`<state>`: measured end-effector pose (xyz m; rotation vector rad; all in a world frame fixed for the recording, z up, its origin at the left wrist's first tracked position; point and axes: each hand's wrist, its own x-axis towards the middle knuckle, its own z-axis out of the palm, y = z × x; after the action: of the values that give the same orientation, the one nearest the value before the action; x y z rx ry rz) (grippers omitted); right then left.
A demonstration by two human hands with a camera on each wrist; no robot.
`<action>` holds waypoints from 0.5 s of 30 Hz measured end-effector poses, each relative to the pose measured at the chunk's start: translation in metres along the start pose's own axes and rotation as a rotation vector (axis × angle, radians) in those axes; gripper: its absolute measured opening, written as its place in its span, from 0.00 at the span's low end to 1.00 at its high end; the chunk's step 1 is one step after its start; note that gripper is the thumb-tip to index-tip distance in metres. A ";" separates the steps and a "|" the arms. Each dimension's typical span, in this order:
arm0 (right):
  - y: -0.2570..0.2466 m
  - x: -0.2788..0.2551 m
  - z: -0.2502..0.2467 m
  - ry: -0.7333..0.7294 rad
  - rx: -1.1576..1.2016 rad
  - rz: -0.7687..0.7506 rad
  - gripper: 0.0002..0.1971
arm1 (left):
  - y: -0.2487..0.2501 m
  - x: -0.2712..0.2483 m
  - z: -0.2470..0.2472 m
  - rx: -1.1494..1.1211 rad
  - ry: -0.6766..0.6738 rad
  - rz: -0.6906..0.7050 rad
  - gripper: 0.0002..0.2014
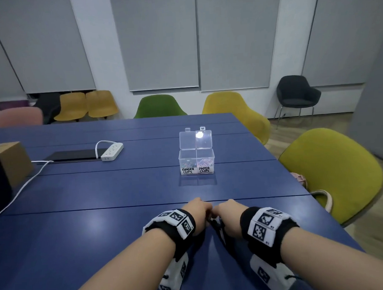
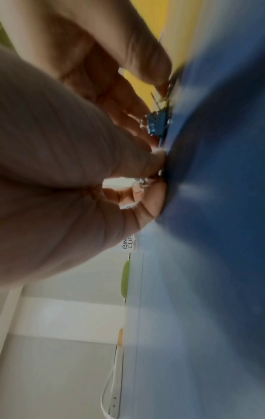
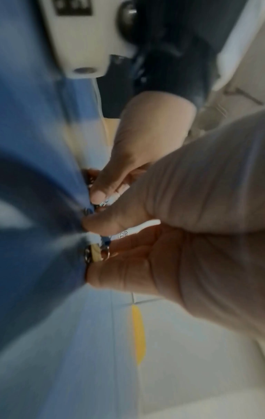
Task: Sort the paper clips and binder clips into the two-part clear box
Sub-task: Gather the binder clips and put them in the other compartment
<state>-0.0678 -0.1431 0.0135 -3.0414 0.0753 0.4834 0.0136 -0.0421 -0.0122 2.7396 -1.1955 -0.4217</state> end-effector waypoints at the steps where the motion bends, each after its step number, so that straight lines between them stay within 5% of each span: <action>1: 0.000 -0.002 0.001 -0.001 0.061 -0.004 0.21 | -0.003 0.000 -0.001 -0.006 0.013 -0.018 0.11; 8: -0.017 0.001 0.002 -0.069 -0.087 0.001 0.09 | -0.030 0.000 -0.006 -0.025 0.033 -0.108 0.12; 11: -0.024 0.002 0.000 -0.086 -0.214 -0.030 0.16 | -0.033 0.002 -0.006 -0.029 0.027 -0.100 0.11; 15: -0.028 0.003 0.000 -0.084 -0.279 -0.088 0.10 | -0.035 0.006 -0.007 -0.030 -0.014 -0.055 0.07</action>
<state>-0.0639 -0.1153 0.0138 -3.2701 -0.1410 0.6655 0.0435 -0.0229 -0.0144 2.7534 -1.1103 -0.4623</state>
